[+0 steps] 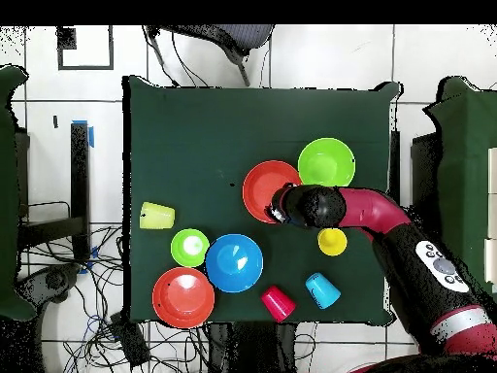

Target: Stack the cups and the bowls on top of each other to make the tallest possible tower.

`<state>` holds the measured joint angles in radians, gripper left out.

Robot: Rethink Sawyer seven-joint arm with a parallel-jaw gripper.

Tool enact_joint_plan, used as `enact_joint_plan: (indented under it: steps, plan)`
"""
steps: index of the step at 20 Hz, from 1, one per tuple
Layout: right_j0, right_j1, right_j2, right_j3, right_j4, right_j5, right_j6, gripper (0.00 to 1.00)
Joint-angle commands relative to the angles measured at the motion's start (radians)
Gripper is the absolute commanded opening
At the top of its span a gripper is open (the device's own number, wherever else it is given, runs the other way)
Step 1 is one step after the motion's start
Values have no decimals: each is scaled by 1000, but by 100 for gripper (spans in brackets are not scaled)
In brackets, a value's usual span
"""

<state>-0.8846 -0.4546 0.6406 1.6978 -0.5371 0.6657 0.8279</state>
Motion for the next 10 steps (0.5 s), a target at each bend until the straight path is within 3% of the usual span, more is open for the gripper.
enact_joint_plan:
  steps: [1, 10]
  plan:
    - [36, 25, 12, 2, 3, -10, 57, 100]
    - [35, 27, 13, -2, 5, -7, 55, 100]
